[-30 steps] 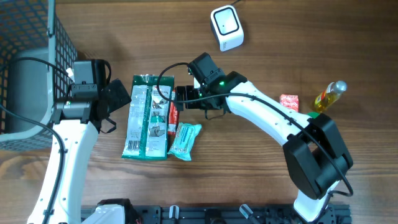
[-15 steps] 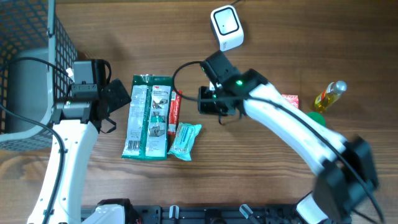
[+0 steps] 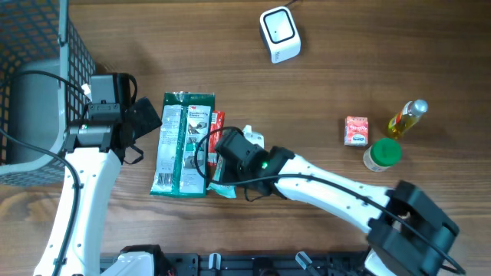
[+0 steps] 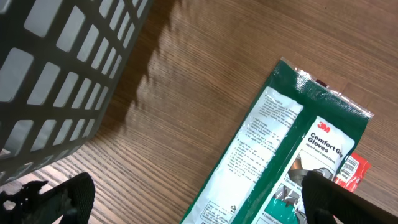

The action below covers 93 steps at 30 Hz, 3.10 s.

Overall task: Scan the item barcode
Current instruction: 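Lower the right gripper onto the green wipes packet and grasp it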

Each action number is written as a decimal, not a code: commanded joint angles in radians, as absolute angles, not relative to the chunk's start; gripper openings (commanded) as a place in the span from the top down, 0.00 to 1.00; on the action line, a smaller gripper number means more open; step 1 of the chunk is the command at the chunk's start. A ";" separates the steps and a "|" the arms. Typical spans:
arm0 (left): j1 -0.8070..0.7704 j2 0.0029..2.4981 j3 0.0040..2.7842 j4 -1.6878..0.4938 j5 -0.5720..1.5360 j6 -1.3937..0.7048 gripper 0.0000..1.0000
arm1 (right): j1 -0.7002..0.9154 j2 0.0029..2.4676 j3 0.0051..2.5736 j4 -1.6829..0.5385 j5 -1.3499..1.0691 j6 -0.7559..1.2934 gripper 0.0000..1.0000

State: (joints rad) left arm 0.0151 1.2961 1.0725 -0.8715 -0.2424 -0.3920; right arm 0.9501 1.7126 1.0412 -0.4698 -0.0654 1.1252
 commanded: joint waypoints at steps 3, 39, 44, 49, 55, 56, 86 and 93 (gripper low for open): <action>0.019 1.298 1.082 -0.869 -0.255 -0.405 0.00 | 0.949 1.783 0.996 -0.340 -0.033 1.180 0.53; 0.019 1.298 1.082 -0.869 -0.255 -0.405 0.00 | 0.843 1.665 0.998 -0.531 0.156 0.553 0.34; 0.019 1.298 1.082 -0.869 -0.255 -0.405 0.00 | 0.895 1.665 1.003 -0.527 0.240 0.548 0.35; 0.019 1.298 1.082 -0.869 -0.255 -0.405 0.00 | 0.900 1.678 1.004 -0.532 0.254 0.527 0.35; 0.019 1.298 1.082 -0.869 -0.255 -0.405 0.00 | 0.900 1.779 1.004 -0.458 0.183 0.524 0.39; 0.019 1.298 1.082 -0.869 -0.255 -0.405 0.00 | 0.900 1.796 1.004 -0.451 0.184 0.524 0.39; 0.019 1.298 1.082 -0.869 -0.255 -0.405 0.00 | 0.857 1.983 1.359 -0.948 -0.159 0.735 0.50; 0.019 1.298 1.082 -0.869 -0.255 -0.405 0.00 | 0.847 2.034 1.369 -0.928 0.028 0.700 0.51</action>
